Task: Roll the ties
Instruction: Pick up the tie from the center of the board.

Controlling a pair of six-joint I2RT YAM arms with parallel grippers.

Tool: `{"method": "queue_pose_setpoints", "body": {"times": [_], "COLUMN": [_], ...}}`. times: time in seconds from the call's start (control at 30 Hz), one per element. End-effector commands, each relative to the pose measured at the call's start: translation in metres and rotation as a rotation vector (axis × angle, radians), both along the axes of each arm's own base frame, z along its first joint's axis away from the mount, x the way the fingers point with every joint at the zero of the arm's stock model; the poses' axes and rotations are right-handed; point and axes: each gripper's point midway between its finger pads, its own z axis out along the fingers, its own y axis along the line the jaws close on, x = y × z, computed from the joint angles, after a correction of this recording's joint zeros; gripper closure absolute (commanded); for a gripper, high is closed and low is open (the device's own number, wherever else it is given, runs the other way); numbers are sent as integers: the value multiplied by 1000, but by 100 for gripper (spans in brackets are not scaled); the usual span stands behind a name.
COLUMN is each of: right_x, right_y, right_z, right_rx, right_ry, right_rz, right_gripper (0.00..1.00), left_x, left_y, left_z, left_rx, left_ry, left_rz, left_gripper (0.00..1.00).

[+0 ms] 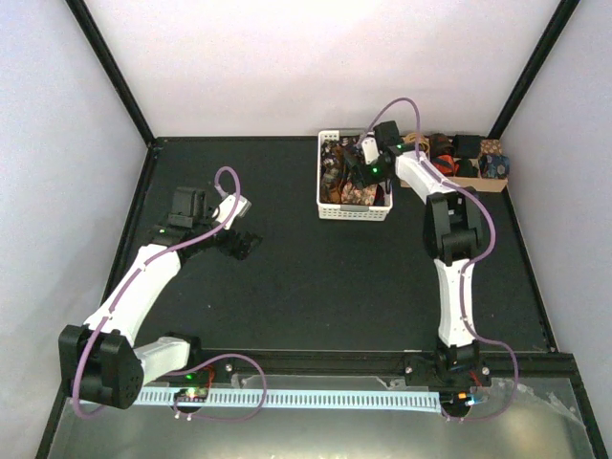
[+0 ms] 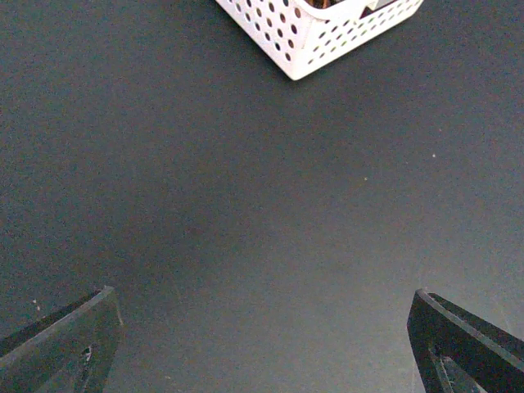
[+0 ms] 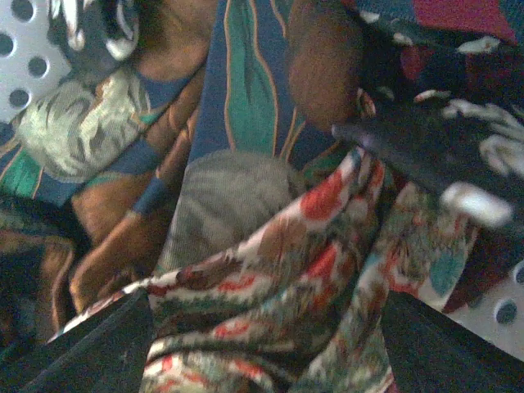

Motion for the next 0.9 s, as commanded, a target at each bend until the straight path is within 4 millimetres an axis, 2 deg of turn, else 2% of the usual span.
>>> {"method": "queue_pose_setpoints", "body": {"times": [0.0,0.1,0.2,0.27,0.47,0.57,0.63,0.7,0.87], "right_x": [6,7,5,2,-16,-21,-23,-24,-23], "right_y": [2,-2,-9,-14,-22,-28,-27,-24,-13], "right_z": [-15,-10,4,16,56,75,90,107,168], "right_rx": [-12,-36,-61,-76,-75,-62,-34,2,87], "right_ry": [50,36,-5,-34,-80,-110,-136,-162,-262], "right_rz": [-32,-45,-55,-58,-40,-37,-26,-7,30], "right_gripper": [26,46,71,83,88,98,99,99,99], "left_x": [7,7,8,8,7,8,8,8,10], "left_y": [-4,-4,-4,-5,-4,-4,-4,-3,-1], "left_z": [22,21,21,22,22,24,24,23,26], "left_rx": [-28,-28,-29,-30,-29,-30,-30,-29,-23], "left_ry": [-51,-50,-49,-50,-52,-57,-58,-55,-68], "left_rz": [-4,-4,-2,-1,-1,1,2,7,20], "left_gripper": [1,1,1,1,1,1,1,1,1]}}
